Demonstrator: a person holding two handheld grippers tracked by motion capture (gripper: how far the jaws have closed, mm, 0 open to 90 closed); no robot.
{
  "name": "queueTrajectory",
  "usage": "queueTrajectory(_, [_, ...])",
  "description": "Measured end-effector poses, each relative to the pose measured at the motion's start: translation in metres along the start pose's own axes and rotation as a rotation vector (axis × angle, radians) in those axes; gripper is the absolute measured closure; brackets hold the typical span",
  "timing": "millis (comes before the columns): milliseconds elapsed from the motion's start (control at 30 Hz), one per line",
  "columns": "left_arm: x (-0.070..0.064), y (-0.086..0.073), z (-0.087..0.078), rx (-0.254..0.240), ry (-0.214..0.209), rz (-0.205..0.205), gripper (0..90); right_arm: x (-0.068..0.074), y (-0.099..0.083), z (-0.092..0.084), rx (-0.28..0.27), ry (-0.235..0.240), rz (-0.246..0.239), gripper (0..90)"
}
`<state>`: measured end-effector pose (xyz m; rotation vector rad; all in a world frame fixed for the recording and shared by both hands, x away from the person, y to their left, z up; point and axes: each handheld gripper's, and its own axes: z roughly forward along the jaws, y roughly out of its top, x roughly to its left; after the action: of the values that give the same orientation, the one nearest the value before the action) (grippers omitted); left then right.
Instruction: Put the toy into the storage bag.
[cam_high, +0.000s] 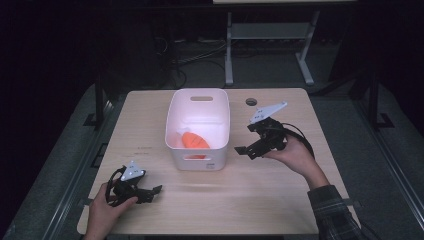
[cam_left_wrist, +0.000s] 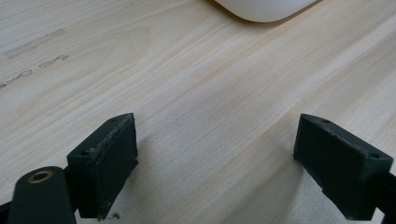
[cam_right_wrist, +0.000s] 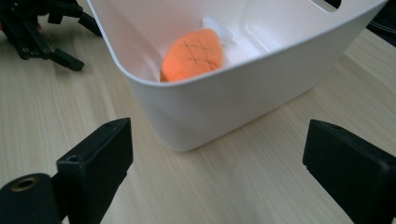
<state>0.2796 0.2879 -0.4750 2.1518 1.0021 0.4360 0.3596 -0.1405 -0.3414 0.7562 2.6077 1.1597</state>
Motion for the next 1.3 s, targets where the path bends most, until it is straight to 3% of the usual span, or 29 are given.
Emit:
queueTrajectory(433, [0.000,0.000,0.000,-0.001,0.000,-0.001,12.6,0.000,-0.044,0.005,-0.034,-0.047,0.050,7.9])
queueTrajectory(600, [0.000,0.000,0.000,0.001,-0.001,0.000,12.6,0.003,-0.072,0.004,-0.073,-0.091,0.087,7.9])
queueTrajectory(900, [0.000,0.000,0.000,0.004,0.000,0.005,12.6,0.010,-0.106,0.003,-0.108,-0.158,0.130,7.9])
queueTrajectory(1300, [0.000,0.000,0.000,0.000,0.000,0.001,12.6,0.017,-0.139,-0.002,-0.105,-0.212,0.176,7.9])
